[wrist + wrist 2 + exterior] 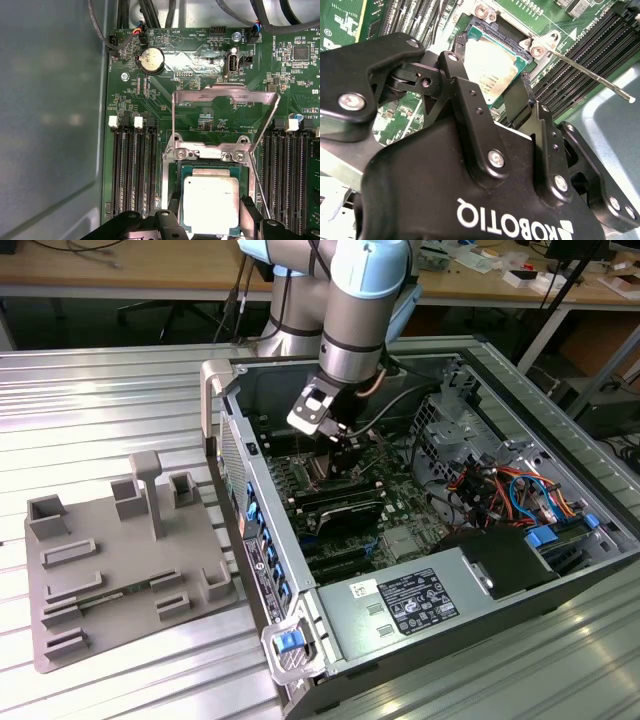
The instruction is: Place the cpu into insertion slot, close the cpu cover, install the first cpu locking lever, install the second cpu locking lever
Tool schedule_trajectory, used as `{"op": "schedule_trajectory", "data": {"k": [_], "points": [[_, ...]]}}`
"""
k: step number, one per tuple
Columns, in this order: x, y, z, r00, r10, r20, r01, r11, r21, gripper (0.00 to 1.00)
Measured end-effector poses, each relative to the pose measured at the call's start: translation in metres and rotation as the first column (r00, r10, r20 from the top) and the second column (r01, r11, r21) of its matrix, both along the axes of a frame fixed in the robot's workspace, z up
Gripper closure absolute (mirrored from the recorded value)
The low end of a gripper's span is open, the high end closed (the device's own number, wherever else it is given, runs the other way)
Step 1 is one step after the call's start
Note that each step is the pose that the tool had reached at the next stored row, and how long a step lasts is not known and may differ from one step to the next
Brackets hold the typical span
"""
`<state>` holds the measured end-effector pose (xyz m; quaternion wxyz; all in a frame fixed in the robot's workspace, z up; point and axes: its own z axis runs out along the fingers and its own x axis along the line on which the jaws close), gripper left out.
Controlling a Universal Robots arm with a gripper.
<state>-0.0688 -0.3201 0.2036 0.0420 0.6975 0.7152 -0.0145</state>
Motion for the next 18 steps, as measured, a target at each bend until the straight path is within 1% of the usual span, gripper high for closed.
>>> {"op": "schedule_trajectory", "data": {"k": [13, 18], "points": [[-0.0001, 0.0012, -0.0040, 0.9999, -0.011, -0.0001, 0.011, 0.9999, -0.0005, 0.45], [0.0000, 0.0012, -0.0044, 0.9999, -0.012, -0.0001, 0.012, 0.9999, -0.0005, 0.45]]}}
